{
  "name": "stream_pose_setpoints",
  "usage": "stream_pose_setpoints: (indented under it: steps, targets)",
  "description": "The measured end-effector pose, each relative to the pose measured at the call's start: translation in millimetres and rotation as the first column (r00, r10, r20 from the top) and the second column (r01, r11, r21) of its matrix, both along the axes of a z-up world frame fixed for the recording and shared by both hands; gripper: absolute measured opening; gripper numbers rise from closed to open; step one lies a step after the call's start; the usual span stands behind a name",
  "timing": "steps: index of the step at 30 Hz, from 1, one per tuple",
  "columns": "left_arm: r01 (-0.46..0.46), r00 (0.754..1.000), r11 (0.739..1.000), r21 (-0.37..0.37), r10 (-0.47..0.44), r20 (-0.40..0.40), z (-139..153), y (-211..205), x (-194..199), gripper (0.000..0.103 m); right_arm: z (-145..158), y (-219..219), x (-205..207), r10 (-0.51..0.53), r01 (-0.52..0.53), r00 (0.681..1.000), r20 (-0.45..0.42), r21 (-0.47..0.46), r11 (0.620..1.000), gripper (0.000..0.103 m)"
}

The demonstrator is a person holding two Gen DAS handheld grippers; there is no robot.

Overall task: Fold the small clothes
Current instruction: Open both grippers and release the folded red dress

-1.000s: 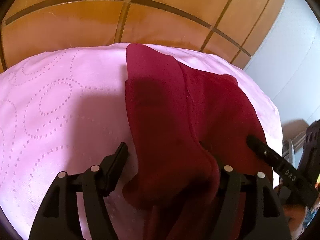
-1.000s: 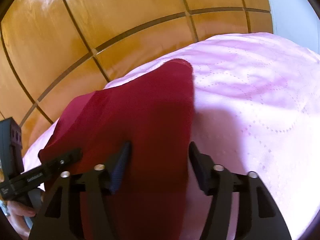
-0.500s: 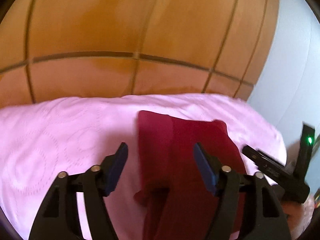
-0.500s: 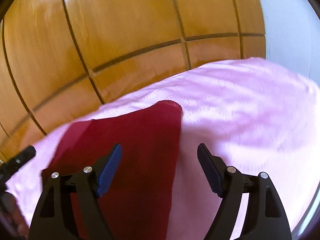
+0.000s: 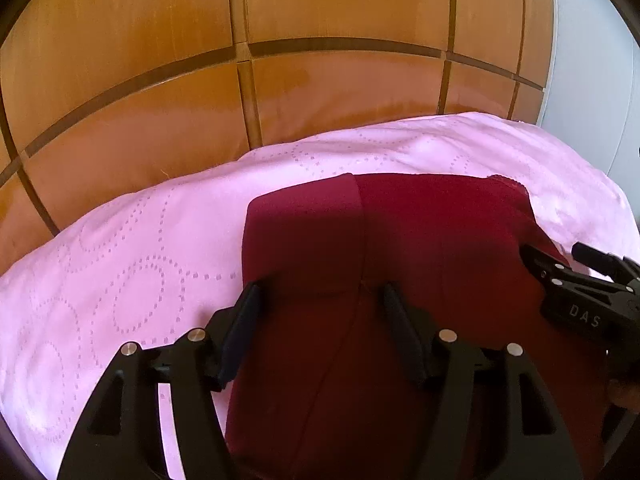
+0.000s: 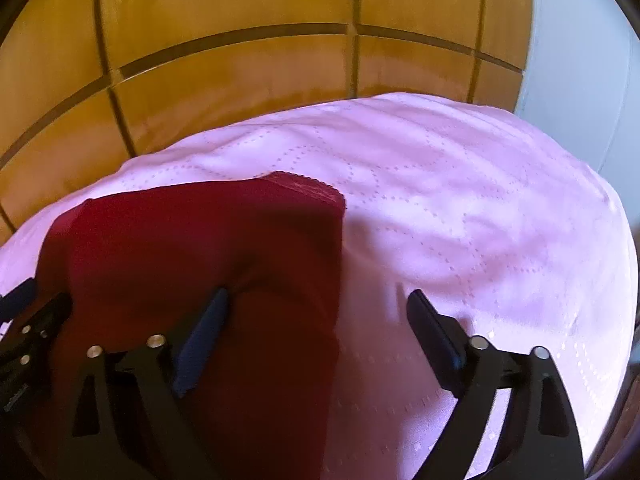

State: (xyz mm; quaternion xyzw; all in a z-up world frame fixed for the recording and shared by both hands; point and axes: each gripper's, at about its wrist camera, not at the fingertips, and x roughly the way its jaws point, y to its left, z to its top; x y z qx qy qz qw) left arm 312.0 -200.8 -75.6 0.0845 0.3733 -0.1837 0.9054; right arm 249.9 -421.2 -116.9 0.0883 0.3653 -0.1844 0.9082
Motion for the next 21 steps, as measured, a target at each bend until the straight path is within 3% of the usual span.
stream_pose_setpoints:
  steps: [2, 5, 9, 15, 19, 21]
  targets:
    - [0.000, 1.000, 1.000, -0.007, 0.000, -0.013, 0.8, 1.5, 1.8, 0.068, 0.9, 0.3, -0.8, 0.002, -0.002, 1.000, 0.004, 0.004, 1.000, 0.089]
    - [-0.011, 0.998, 1.000, -0.022, 0.009, -0.065, 4.2, 7.4, 5.5, 0.088, 5.8, 2.1, -4.8, 0.010, -0.010, 1.000, 0.017, -0.013, 1.000, 0.089]
    - [-0.039, 0.989, 0.989, -0.141, 0.019, -0.144, 8.3, 36.1, -11.9, 0.090, 25.7, 9.5, -31.9, 0.004, -0.001, 0.998, 0.055, -0.056, 0.998, 0.095]
    - [-0.019, 0.996, 0.983, -0.184, 0.004, -0.085, 11.8, 64.5, -66.0, 0.095, 36.2, 20.7, -103.7, 0.013, -0.012, 0.996, 0.085, -0.019, 1.000, 0.096]
    - [-0.014, 0.999, 0.995, -0.101, 0.009, -0.050, 2.4, 69.4, -83.2, 0.095, 20.4, 26.7, -134.9, 0.000, -0.004, 0.998, 0.063, 0.059, 0.998, 0.097]
    - [-0.016, 0.997, 0.997, -0.074, 0.011, -0.073, -8.9, 71.5, -80.2, 0.096, 8.1, 32.9, -136.4, 0.000, -0.001, 1.000, 0.030, 0.030, 1.000, 0.099]
